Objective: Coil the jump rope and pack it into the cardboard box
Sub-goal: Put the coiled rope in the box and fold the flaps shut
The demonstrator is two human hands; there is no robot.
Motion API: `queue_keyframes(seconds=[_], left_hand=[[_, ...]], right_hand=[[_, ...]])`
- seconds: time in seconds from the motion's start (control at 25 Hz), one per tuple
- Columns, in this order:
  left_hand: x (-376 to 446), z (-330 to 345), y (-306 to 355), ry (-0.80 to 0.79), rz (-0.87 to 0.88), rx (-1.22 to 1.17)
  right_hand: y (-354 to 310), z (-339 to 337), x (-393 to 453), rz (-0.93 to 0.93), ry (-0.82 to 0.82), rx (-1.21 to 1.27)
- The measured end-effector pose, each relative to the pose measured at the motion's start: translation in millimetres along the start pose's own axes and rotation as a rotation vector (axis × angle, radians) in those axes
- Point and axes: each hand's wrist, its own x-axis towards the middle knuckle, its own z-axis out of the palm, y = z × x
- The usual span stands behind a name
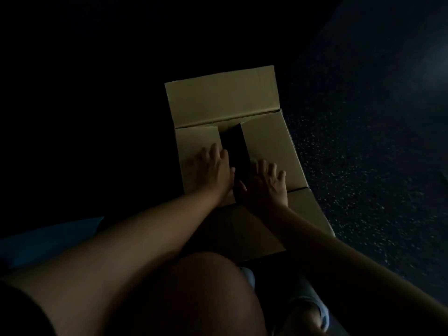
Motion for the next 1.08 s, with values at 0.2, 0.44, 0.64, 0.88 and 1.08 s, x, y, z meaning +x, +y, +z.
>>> queue_keyframes(seconds=[0.2, 0.44, 0.64, 0.88, 1.08], left_hand=[[35.0, -47.5, -16.4, 0.145, 0.035, -0.011], [107.2, -97.2, -20.3, 0.234, 0.066, 0.128], [163.9, -112.6, -46.4, 0.023, 0.053, -0.051], [120.0, -110.1, -47.3, 0.329, 0.163, -0.219], [25.9, -79.5, -37.6, 0.143, 0.289, -0.236]], right_hand=[[16.1, -28.4, -33.8, -0.409, 0.081, -0.186], [19.3, -31.2, -57.9, -0.906, 0.02, -0.308], [44.7, -8.4, -70.5, -1.124, 0.005, -0.414], [53.2, -46.1, -39.4, -1.028, 0.196, -0.177], [64.1, -66.1, 10.5, -0.497, 0.276, 0.084]])
